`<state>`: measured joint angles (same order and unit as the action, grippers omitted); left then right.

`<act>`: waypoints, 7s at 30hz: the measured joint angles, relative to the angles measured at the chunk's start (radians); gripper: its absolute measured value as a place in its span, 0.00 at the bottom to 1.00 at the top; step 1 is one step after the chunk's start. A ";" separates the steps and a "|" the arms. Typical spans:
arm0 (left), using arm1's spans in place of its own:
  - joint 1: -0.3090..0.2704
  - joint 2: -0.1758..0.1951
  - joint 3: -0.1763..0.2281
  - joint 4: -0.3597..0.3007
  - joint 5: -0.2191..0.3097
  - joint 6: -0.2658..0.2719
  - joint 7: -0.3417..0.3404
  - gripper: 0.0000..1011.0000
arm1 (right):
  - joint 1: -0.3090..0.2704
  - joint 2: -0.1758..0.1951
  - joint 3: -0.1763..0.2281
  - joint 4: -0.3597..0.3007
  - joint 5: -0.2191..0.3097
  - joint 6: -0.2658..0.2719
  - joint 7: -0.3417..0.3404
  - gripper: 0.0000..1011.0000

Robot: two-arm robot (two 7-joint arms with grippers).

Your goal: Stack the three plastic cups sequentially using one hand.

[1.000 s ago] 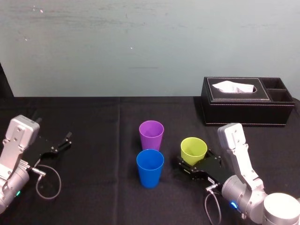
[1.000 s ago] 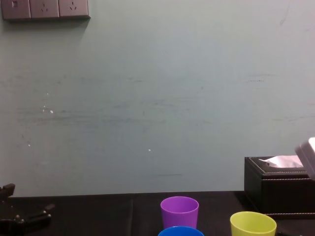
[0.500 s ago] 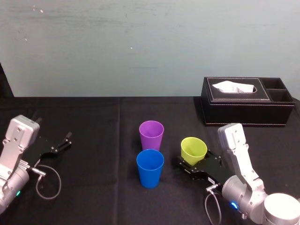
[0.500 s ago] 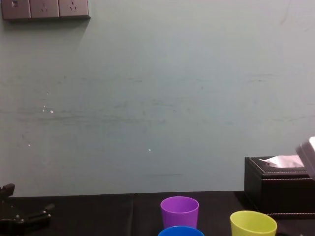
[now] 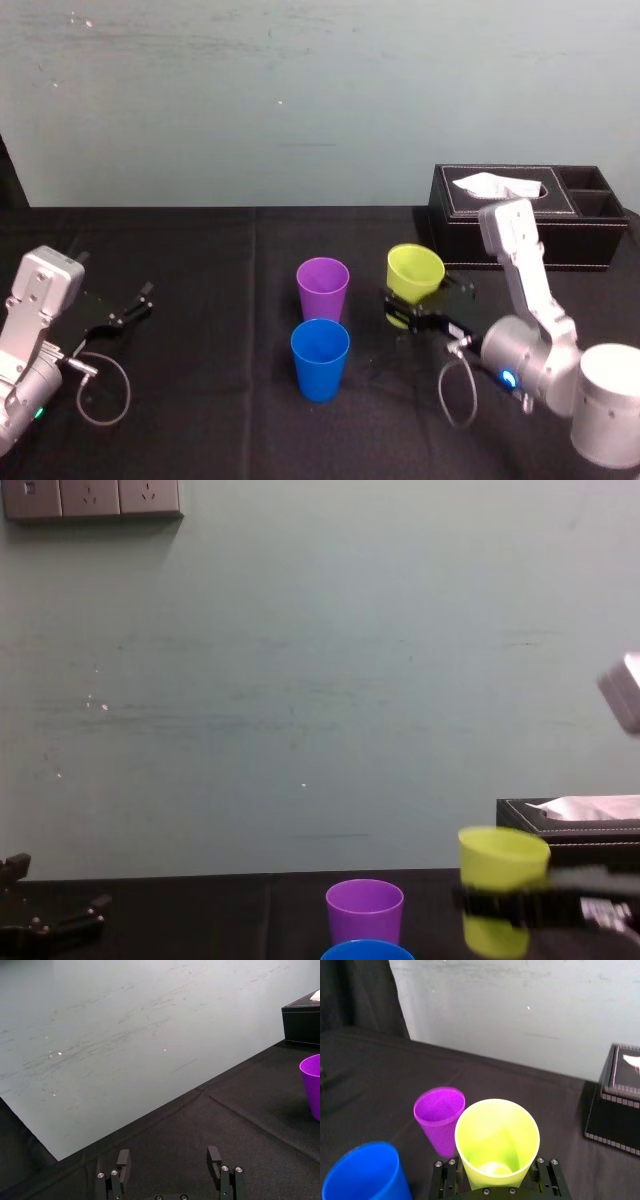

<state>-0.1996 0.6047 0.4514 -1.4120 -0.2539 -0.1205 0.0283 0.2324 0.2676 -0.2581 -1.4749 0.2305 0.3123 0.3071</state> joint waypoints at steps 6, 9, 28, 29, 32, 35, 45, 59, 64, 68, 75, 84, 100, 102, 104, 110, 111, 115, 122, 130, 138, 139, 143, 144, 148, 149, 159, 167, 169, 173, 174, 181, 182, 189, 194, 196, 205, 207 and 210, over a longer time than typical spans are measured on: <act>0.000 0.000 0.000 0.000 0.000 0.000 0.000 0.99 | 0.086 -0.002 -0.028 0.012 0.012 0.049 0.015 0.71; 0.000 0.000 0.000 0.000 0.000 0.000 0.000 0.99 | 0.115 -0.005 -0.043 0.021 0.012 0.058 0.019 0.71; 0.000 0.000 0.000 0.000 0.000 0.000 0.000 0.99 | 0.278 -0.064 -0.155 0.174 -0.004 0.027 0.052 0.71; 0.000 0.000 0.000 0.000 0.000 0.000 0.000 0.99 | 0.285 -0.067 -0.161 0.184 -0.005 0.023 0.055 0.71; 0.000 0.000 0.000 0.000 0.000 0.000 0.000 0.99 | 0.291 -0.071 -0.167 0.194 -0.005 0.017 0.057 0.71; 0.000 0.000 0.000 0.000 0.000 0.000 0.000 0.99 | 0.296 -0.075 -0.178 0.204 -0.006 0.011 0.062 0.71; 0.000 0.000 0.000 0.000 0.000 0.000 0.000 0.99 | 0.306 -0.077 -0.194 0.221 -0.003 0.009 0.071 0.71; 0.000 0.000 0.000 0.000 0.000 0.000 0.000 0.99 | 0.324 -0.083 -0.208 0.260 0.005 0.007 0.083 0.71; 0.000 0.000 0.000 0.000 0.000 0.000 0.000 0.99 | 0.328 -0.083 -0.211 0.269 0.006 0.008 0.084 0.71; 0.000 0.000 0.000 0.000 0.000 0.000 0.000 0.99 | 0.330 -0.083 -0.211 0.277 0.007 0.007 0.084 0.71; 0.000 0.000 0.000 0.000 0.000 0.000 0.000 0.99 | 0.336 -0.085 -0.212 0.293 0.009 0.002 0.084 0.71; 0.000 0.000 0.000 0.000 0.000 0.000 0.000 0.99 | 0.343 -0.089 -0.214 0.315 0.009 -0.005 0.084 0.71; 0.000 0.000 0.000 0.000 0.000 0.000 0.000 0.99 | 0.345 -0.101 -0.218 0.352 0.004 -0.020 0.082 0.71; 0.000 0.000 0.000 0.000 0.000 0.000 0.000 0.99 | 0.344 -0.102 -0.218 0.354 0.001 -0.022 0.081 0.71; 0.000 0.000 0.000 0.000 0.000 0.000 0.000 0.99 | 0.343 -0.102 -0.218 0.355 -0.001 -0.022 0.080 0.71; 0.000 0.000 0.000 0.000 0.000 0.000 0.000 0.99 | 0.341 -0.103 -0.218 0.357 -0.003 -0.024 0.079 0.71; 0.000 0.000 0.000 0.000 0.000 0.000 0.000 0.99 | 0.341 -0.103 -0.218 0.357 -0.003 -0.024 0.079 0.71; 0.000 0.000 0.000 0.000 0.000 0.000 0.000 0.99 | 0.341 -0.103 -0.218 0.357 -0.003 -0.024 0.078 0.71; 0.000 0.000 0.000 0.000 0.000 0.000 0.000 0.99 | 0.340 -0.102 -0.218 0.356 -0.002 -0.024 0.078 0.86; 0.000 0.000 0.000 0.000 0.000 0.000 0.000 0.99 | 0.340 -0.102 -0.218 0.355 -0.002 -0.023 0.077 0.99; 0.000 0.000 0.000 0.000 0.000 0.000 0.000 0.99 | 0.328 -0.098 -0.211 0.329 -0.008 -0.032 0.062 0.99; 0.000 0.000 0.000 0.000 0.000 0.000 0.000 0.99 | 0.321 -0.095 -0.205 0.316 -0.009 -0.036 0.057 0.99; 0.000 0.000 0.000 0.000 0.000 0.000 0.000 0.99 | 0.307 -0.089 -0.193 0.287 -0.006 -0.040 0.052 0.99; 0.000 0.000 0.000 0.000 0.000 0.000 0.000 0.99 | 0.299 -0.085 -0.186 0.269 -0.004 -0.040 0.049 0.99; 0.000 0.000 0.000 0.000 0.000 0.000 0.000 0.99 | 0.272 -0.073 -0.170 0.216 0.002 -0.036 0.038 0.99; 0.000 0.000 0.000 0.000 0.000 0.000 0.000 0.99 | 0.264 -0.069 -0.166 0.202 0.004 -0.034 0.035 0.99; 0.000 0.000 0.000 0.000 0.000 0.000 0.000 0.99 | 0.116 0.004 -0.111 0.001 0.005 0.001 -0.016 0.99; 0.000 0.000 0.000 0.000 0.000 0.000 0.000 0.99 | -0.041 0.085 -0.064 -0.152 0.036 0.027 -0.005 0.99; 0.000 0.000 0.000 0.000 0.000 0.000 0.000 0.99 | -0.079 0.106 -0.056 -0.185 0.039 0.028 -0.003 0.99; 0.000 0.000 0.000 0.000 0.000 0.000 0.000 0.99 | -0.136 0.134 -0.045 -0.228 0.044 0.028 -0.001 0.99; 0.000 0.000 0.000 0.000 0.000 0.000 0.000 0.99 | -0.146 0.139 -0.044 -0.235 0.044 0.028 -0.001 0.99; 0.000 0.000 0.000 0.000 0.000 0.000 0.000 0.99 | -0.207 0.161 -0.046 -0.264 0.052 0.022 0.009 0.99; 0.000 0.000 0.000 0.000 0.000 0.000 0.000 0.99 | -0.211 0.161 -0.048 -0.265 0.052 0.021 0.010 0.99; 0.000 0.000 0.000 0.000 0.000 0.000 0.000 0.99 | -0.223 0.155 -0.080 -0.252 0.066 0.035 0.028 0.99; 0.000 0.000 0.000 0.000 0.000 0.000 0.000 0.99 | -0.210 0.147 -0.100 -0.238 0.071 0.049 0.033 0.99; 0.000 0.000 0.000 0.000 0.000 0.000 0.000 0.99 | -0.202 0.145 -0.110 -0.233 0.070 0.053 0.033 0.99; 0.000 0.000 0.000 0.000 0.000 0.000 0.000 0.99 | -0.173 0.132 -0.145 -0.213 0.051 0.058 0.032 0.99; 0.000 0.000 0.000 0.000 0.000 0.000 0.000 0.99 | -0.167 0.126 -0.150 -0.205 0.048 0.058 0.031 0.99; 0.000 0.000 0.000 0.000 0.000 0.000 0.000 0.99 | -0.160 0.117 -0.155 -0.194 0.046 0.058 0.031 0.99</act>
<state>-0.1996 0.6047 0.4514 -1.4120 -0.2539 -0.1205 0.0283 0.0721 0.3848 -0.4135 -1.6689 0.2767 0.3701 0.3376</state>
